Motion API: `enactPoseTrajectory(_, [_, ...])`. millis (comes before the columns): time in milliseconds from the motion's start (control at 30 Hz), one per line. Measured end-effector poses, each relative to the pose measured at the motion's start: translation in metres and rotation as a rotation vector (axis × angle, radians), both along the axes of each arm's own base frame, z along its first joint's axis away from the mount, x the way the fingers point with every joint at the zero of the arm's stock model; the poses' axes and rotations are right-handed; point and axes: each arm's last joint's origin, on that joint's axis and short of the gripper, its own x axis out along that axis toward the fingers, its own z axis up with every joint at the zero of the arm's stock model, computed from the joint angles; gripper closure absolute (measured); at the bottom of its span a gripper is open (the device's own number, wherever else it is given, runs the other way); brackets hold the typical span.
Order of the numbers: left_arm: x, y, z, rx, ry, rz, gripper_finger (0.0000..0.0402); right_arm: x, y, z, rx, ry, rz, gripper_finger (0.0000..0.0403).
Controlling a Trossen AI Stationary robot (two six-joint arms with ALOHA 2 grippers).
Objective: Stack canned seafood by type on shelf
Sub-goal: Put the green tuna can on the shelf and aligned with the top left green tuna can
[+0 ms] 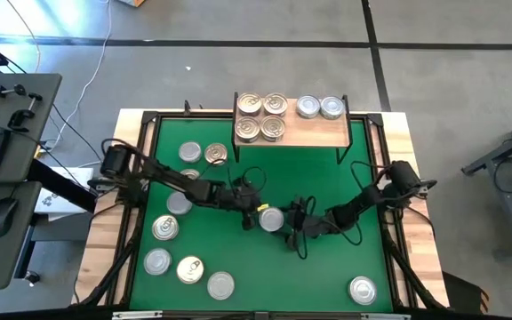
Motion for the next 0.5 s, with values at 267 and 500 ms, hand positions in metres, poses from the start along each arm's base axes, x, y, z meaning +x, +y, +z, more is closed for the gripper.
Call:
enactPoseTrajectory(267, [-0.016, -0.019, 0.032, 0.096, -0.013, -0.012, 0.0401, -0.014, 0.024, 0.006, 0.002, -0.059, -0.109, 0.0062])
enactPoseTrajectory(500, [-0.018, -0.029, 0.039, 0.149, -0.060, -0.004, 0.0401, -0.024, 0.028, 0.073, -0.091, -0.231, -0.178, 0.0062])
